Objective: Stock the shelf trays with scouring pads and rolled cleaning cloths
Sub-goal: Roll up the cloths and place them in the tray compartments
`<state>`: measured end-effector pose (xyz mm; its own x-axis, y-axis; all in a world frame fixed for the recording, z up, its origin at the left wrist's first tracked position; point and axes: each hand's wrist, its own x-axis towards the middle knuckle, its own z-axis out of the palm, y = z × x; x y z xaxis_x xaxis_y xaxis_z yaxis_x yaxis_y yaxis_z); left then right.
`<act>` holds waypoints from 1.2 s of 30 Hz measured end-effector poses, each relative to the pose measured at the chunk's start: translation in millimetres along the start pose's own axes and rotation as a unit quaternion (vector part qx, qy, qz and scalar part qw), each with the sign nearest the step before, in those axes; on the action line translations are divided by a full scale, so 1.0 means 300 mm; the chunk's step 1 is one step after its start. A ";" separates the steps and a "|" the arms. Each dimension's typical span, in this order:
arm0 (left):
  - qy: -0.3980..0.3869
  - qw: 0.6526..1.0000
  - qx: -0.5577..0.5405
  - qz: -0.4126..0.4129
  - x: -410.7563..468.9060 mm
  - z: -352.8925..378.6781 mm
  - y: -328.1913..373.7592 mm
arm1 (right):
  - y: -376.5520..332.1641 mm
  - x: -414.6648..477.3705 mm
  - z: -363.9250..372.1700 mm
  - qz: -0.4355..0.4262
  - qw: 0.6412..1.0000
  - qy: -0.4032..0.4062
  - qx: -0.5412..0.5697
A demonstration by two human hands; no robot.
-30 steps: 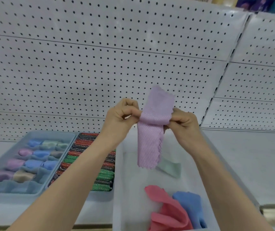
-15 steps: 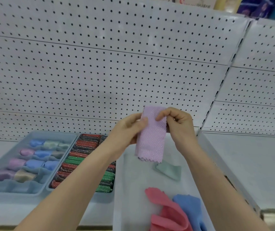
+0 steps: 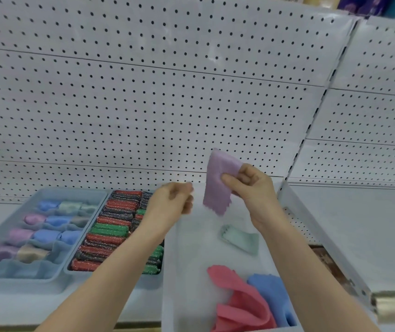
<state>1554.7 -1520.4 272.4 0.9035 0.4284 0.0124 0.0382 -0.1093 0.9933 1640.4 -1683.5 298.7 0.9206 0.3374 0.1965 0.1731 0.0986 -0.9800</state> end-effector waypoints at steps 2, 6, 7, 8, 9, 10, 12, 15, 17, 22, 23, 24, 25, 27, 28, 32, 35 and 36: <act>-0.099 0.975 -0.133 -0.147 -0.009 -0.013 0.012 | -0.014 -0.021 0.007 -0.085 0.995 -0.040 -0.032; -0.176 0.896 -0.329 -0.239 -0.005 -0.028 0.013 | 0.004 -0.080 0.021 -0.162 0.935 -0.243 -0.200; -0.142 0.900 -0.344 -0.226 0.001 -0.027 0.011 | 0.017 -0.090 0.021 -0.175 0.912 -0.275 -0.251; -0.104 0.916 -0.332 -0.200 0.007 -0.025 0.004 | 0.027 -0.097 0.023 -0.187 0.900 -0.283 -0.273; -0.076 0.935 -0.303 -0.167 0.008 -0.021 -0.001 | 0.035 -0.099 0.023 -0.195 0.904 -0.269 -0.268; -0.061 0.951 -0.271 -0.132 0.006 -0.018 -0.004 | 0.037 -0.097 0.024 -0.191 0.923 -0.235 -0.237; -0.053 0.972 -0.221 -0.066 -0.009 -0.010 -0.001 | 0.028 -0.076 0.018 -0.141 0.970 -0.128 -0.150; -0.047 0.984 -0.172 0.016 -0.036 0.010 0.014 | 0.021 -0.042 0.005 -0.027 0.989 -0.106 -0.095; -0.038 0.989 -0.132 0.055 -0.044 0.027 0.018 | 0.034 -0.043 0.012 0.024 0.986 -0.149 -0.065; -0.031 0.988 -0.107 0.108 -0.045 0.030 0.015 | 0.056 -0.034 0.015 -0.017 0.993 -0.115 -0.019; -0.035 0.987 -0.104 0.114 -0.041 0.023 0.014 | 0.058 -0.028 0.008 -0.022 0.993 -0.116 -0.010; -0.039 0.987 -0.098 0.119 -0.039 0.017 0.012 | 0.057 -0.026 0.003 -0.024 0.992 -0.125 0.000; -0.039 0.987 -0.095 0.121 -0.037 0.011 0.009 | 0.054 -0.028 0.000 -0.025 0.989 -0.142 0.009; -0.036 0.987 -0.103 0.120 -0.029 0.006 0.007 | 0.053 -0.035 0.002 -0.030 0.984 -0.174 0.022; -0.034 0.986 -0.116 0.111 -0.024 0.006 0.007 | 0.054 -0.035 0.003 -0.035 0.982 -0.181 0.026; -0.068 0.975 -0.210 -0.019 -0.004 0.013 0.004 | 0.082 -0.015 0.014 -0.086 0.986 -0.141 -0.015; -0.123 0.979 -0.155 -0.058 0.002 0.009 -0.023 | 0.109 0.000 0.027 -0.147 0.975 -0.101 -0.133; -0.123 0.982 -0.135 -0.053 0.000 0.008 -0.031 | 0.121 0.004 0.030 -0.158 0.969 -0.095 -0.161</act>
<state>1555.3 -1521.5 262.9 0.9777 0.1907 -0.0885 0.0537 0.1808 0.9820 1644.6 -1671.2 263.7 0.7279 0.5067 0.4619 0.5654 -0.0623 -0.8225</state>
